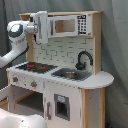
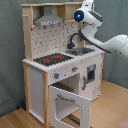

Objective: Play with the kitchen

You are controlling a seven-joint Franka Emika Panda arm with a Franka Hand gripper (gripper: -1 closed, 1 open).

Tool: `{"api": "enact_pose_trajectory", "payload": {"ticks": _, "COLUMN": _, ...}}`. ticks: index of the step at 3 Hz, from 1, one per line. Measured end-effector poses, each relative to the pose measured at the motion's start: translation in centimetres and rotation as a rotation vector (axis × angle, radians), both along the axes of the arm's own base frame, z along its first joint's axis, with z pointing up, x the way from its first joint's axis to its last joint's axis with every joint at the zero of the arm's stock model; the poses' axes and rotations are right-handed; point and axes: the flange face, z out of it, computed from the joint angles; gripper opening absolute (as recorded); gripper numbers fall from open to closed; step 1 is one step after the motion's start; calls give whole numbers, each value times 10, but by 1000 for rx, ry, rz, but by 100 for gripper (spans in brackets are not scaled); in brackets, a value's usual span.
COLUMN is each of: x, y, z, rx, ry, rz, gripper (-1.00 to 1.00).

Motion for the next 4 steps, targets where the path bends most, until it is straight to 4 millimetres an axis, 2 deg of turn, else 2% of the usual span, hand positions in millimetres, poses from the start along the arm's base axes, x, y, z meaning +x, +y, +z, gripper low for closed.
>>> {"api": "enact_pose_trajectory", "payload": {"ticks": 3, "x": -63, "y": -36, "z": -8, "rx": 57, "ry": 22, "rz": -32, "gripper": -100}}
{"api": "enact_pose_trajectory", "payload": {"ticks": 4, "x": -74, "y": -65, "z": -11, "rx": 72, "ry": 44, "rz": -53, "gripper": -100}}
